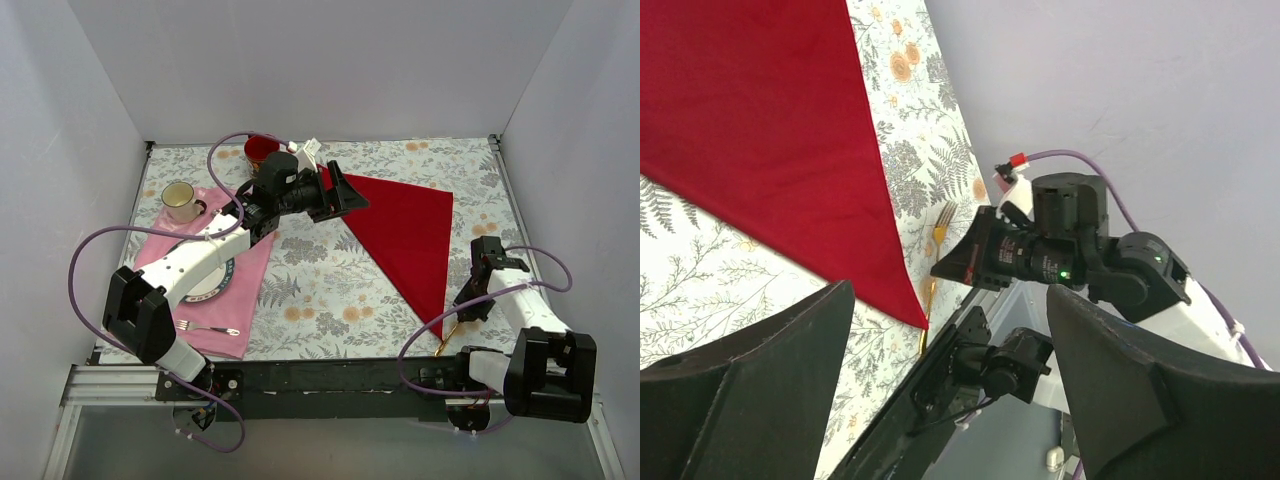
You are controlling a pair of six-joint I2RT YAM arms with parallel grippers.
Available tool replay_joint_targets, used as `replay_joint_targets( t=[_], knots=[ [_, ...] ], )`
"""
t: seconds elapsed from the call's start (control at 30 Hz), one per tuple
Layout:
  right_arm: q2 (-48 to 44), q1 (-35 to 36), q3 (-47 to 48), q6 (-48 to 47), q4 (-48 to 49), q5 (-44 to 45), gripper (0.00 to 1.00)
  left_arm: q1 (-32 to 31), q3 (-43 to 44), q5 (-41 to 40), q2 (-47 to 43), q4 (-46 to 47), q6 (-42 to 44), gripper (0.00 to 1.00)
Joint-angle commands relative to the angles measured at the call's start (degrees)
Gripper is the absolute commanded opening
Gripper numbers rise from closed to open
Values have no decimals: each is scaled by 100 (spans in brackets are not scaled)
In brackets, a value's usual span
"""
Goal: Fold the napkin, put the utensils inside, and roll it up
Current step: Grab a utensil with the right arm, then place the utensil onto the napkin
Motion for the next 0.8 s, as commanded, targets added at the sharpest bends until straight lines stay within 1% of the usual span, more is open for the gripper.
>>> replay_joint_targets(
  t=[0.0,0.07,0.1,0.13,0.17,0.2,0.23,0.27,0.3,0.33,0.37,0.4,0.43,0.47,0.5,0.53,0.57,0.6,0.63,0.67,0.7,0.77],
  knots=[
    [-377,115,774,-85,-304,899,1,19,212,-109,-377,-128,183,77],
    [-316,360,1083,-409,-462,1164,1,19,186,-65,-350,-128,166,77],
    [-211,640,1554,-420,-610,1618,1,19,159,-65,-350,-128,157,77],
    [-80,904,1776,-507,-681,1857,1,19,159,-65,-342,-120,157,77],
    [252,1437,2048,-830,-682,2103,1,19,150,-91,-341,-120,157,77],
    [473,1756,2277,-1042,-699,2306,1,27,142,-117,-350,-128,183,77],
    [754,2046,2906,-1096,-865,2612,1,28,150,-152,-350,-146,209,77],
    [1383,2336,3234,-1184,-1128,2789,1,19,168,-196,-359,-181,262,77],
    [1685,2417,3516,-1576,-1339,2687,1,27,185,-284,-385,-294,306,77],
    [1984,2479,4111,-1772,-1437,2677,1,54,229,-354,-412,-365,341,77],
    [2466,2636,4334,-2043,-1412,2651,1,63,247,-459,-447,-418,411,78],
    [2662,2734,4589,-2716,-1229,2337,1,80,247,-660,-482,-523,438,78],
    [2847,2804,4826,-2966,-1149,2221,1,132,247,-776,-595,-585,473,79],
    [3162,2875,5272,-3247,-1035,1532,1,159,247,-872,-631,-638,543,79],
    [3321,2867,5477,-3424,-842,1186,1,220,256,-1082,-675,-769,570,79],
    [3471,2866,5653,-3800,-771,922,1,256,256,-1154,-771,-813,605,79],
    [3768,2919,5994,-4004,-683,641,1,291,238,-1216,-816,-857,640,79],
    [3928,2963,6128,-4137,-656,281,1,317,229,-1312,-860,-945,684,79],
    [4086,3007,6295,-4338,-664,164,1,378,212,-1426,-912,-989,719,79],
    [4453,3112,6462,-4462,-751,-194,1,405,177,-1471,-982,-1016,737,79],
    [4613,3147,6794,-4533,-831,-319,1,432,168,-1506,-1009,-1060,772,80],
    [5034,3261,6937,-4682,-840,-574,1,458,142,-1541,-1062,-1095,790,80]
  ],
)
